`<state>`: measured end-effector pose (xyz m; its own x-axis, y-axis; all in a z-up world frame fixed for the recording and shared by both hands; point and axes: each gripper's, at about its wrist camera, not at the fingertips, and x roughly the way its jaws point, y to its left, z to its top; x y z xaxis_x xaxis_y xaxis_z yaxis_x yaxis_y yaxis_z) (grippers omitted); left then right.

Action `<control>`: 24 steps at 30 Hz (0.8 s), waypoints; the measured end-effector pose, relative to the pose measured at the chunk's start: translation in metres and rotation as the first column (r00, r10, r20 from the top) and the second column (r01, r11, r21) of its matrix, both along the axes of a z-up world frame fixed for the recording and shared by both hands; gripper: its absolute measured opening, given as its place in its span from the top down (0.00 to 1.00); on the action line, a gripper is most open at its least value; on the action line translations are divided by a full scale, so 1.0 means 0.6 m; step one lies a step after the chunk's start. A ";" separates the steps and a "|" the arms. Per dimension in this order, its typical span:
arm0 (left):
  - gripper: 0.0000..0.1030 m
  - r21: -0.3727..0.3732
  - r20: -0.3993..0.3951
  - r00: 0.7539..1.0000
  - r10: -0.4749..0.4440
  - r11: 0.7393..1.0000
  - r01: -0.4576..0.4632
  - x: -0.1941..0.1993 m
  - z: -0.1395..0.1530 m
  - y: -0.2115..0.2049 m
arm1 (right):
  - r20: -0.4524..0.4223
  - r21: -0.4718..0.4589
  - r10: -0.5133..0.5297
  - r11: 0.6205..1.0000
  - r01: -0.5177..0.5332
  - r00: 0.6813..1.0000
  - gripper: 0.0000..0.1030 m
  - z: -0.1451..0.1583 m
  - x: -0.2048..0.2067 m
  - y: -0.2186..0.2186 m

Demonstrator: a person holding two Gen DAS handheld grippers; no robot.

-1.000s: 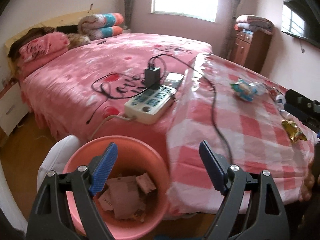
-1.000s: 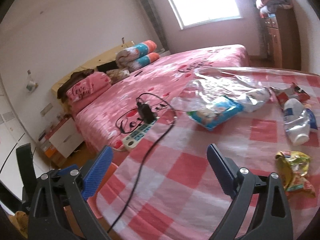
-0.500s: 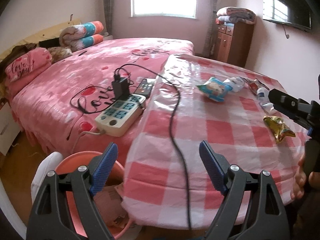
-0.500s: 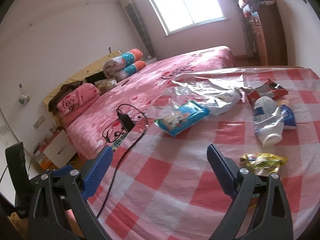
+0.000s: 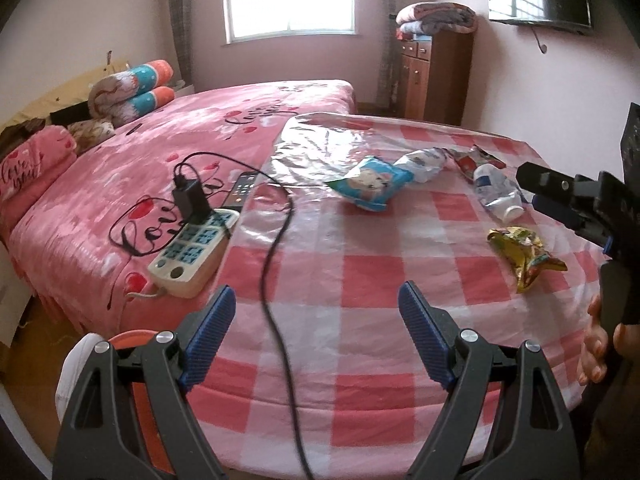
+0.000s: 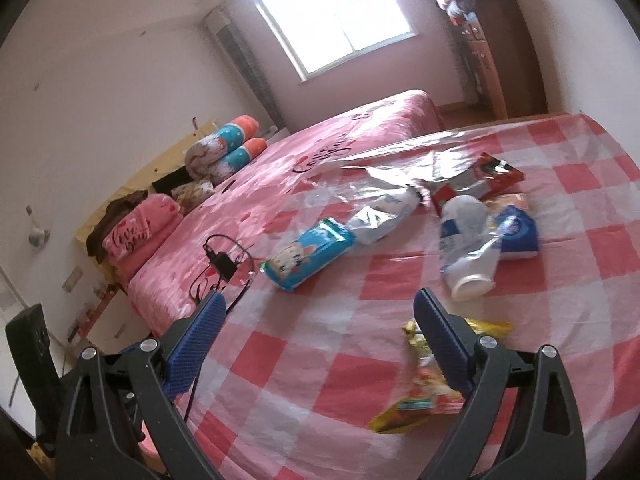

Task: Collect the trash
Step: 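Move both tools back over the remaining trash on the table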

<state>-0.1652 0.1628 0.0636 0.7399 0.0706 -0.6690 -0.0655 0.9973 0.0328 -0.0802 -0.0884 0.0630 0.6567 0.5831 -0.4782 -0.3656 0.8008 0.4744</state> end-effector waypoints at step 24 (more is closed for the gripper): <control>0.18 0.146 -0.075 0.964 -0.256 0.953 0.264 0.243 -0.001 -0.099 | -0.190 -0.065 -0.045 0.997 0.033 0.981 0.09 -0.062 0.042 -0.083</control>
